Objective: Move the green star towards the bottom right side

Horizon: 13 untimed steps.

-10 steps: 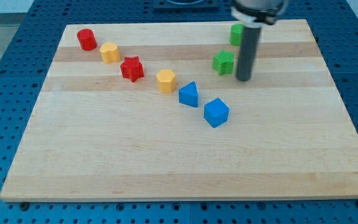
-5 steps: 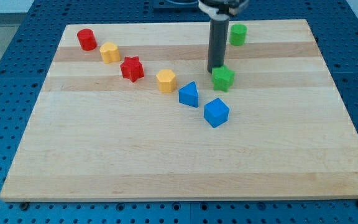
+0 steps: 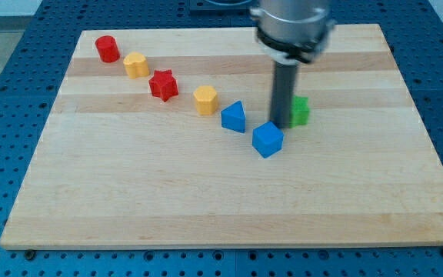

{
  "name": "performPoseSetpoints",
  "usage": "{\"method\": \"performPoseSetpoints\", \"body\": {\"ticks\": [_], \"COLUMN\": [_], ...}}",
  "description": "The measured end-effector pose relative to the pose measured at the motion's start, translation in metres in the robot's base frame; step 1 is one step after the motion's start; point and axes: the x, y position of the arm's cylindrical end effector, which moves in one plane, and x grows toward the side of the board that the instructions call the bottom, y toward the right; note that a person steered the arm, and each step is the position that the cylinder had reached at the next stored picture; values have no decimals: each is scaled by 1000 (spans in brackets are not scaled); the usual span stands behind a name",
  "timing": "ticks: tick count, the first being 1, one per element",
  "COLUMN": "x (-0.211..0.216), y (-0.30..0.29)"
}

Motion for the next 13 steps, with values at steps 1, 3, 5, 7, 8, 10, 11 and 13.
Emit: {"method": "performPoseSetpoints", "body": {"ticks": [1, 3, 5, 7, 8, 10, 11, 13], "x": [-4, -62, -96, 23, 23, 3, 51, 68], "y": [7, -27, 3, 34, 40, 62, 92, 102]}}
